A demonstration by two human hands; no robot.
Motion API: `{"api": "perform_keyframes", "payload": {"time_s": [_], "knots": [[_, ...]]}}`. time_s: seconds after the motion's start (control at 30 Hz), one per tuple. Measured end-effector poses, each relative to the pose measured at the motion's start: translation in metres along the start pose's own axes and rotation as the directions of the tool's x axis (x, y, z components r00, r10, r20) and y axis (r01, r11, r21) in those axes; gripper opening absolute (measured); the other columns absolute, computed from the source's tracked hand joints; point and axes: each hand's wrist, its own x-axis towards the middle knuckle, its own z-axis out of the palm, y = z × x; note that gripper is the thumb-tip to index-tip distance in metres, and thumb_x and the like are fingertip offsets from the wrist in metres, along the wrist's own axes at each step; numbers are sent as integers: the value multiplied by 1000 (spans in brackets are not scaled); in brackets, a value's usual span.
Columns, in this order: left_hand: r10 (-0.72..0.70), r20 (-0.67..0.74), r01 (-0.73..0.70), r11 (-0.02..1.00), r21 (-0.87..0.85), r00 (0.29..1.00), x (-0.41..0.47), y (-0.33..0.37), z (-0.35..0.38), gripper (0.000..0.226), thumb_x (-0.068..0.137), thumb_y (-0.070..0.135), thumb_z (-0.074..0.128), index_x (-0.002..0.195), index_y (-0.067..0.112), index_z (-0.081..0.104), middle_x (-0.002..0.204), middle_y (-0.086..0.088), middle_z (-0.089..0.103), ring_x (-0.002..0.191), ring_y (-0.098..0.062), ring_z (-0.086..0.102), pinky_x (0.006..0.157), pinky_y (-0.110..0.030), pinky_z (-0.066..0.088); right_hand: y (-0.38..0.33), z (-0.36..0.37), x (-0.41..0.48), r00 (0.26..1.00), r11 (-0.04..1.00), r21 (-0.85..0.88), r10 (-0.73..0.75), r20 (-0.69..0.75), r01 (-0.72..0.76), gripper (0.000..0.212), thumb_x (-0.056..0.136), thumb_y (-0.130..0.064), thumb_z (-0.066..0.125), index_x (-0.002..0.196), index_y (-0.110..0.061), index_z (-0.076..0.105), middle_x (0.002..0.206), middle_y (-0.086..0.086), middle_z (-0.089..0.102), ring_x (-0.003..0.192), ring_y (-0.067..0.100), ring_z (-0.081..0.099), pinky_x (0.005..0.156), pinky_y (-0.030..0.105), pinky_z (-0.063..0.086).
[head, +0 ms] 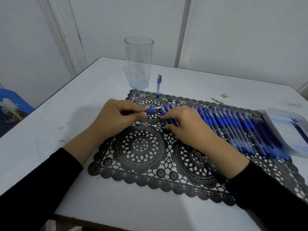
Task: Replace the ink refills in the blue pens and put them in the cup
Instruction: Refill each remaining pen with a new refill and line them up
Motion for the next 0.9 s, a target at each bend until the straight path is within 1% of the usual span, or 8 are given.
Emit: {"api": "perform_keyframes", "payload": {"time_s": [0.1,0.17,0.27,0.43,0.57,0.7,0.77,0.9], "knots": [[-10,-1,10,1000,2,1000,0,1,-1,24,74,31,75,97,27,77,83,12,76,82,-9,71,80,-19,54,-1,-1,-3,999,999,24,-20,-49,21,27,95,-19,61,121,-17,68,116,0,69,107,13,54,85,9,23],[-12,-3,12,1000,-4,1000,0,1,-1,22,74,30,75,97,29,77,83,12,76,82,-9,71,80,-18,54,-2,-3,-5,994,998,48,-38,-103,43,25,95,-13,59,116,-14,71,104,2,72,89,11,55,76,4,27],[-13,0,13,1000,-8,1000,0,1,-1,22,74,30,75,95,30,76,82,12,76,81,-8,71,79,-16,53,0,-2,-8,976,994,108,7,-218,17,23,93,-11,61,112,-14,73,86,-6,68,67,-6,45,71,-4,30],[-25,-6,25,1000,-4,1000,-1,1,0,24,73,31,76,97,27,77,83,11,76,83,-13,72,81,-21,55,6,-6,-12,893,925,379,195,-405,-30,15,94,-15,61,102,-19,73,74,-22,59,67,-2,53,61,7,38],[-61,7,61,998,-18,998,-1,4,1,25,72,31,77,96,26,78,83,11,77,84,-10,72,82,-19,54,7,-8,-11,894,860,508,262,-363,-45,15,97,-19,58,102,-22,72,75,-16,62,63,-5,50,59,8,37],[-85,27,86,996,-26,996,-2,7,3,22,73,22,80,95,22,79,83,11,77,78,-2,70,73,-11,49,5,-4,-10,907,833,552,263,-330,-40,15,97,-21,58,102,-23,73,70,-17,60,60,-2,48,55,9,35],[-97,19,98,995,-26,995,-3,7,5,21,74,21,81,95,22,79,82,9,77,76,-7,70,71,-16,52,5,-2,-9,915,821,570,256,-312,-35,15,96,-21,59,102,-23,74,67,-20,59,60,-3,48,55,9,35],[-111,5,111,994,-23,994,-4,9,7,24,71,30,80,95,23,80,84,6,77,84,-24,72,83,-36,56,5,-1,-10,907,817,577,258,-332,-22,16,97,-23,58,102,-24,73,71,-18,63,60,-1,48,56,10,34]]}}
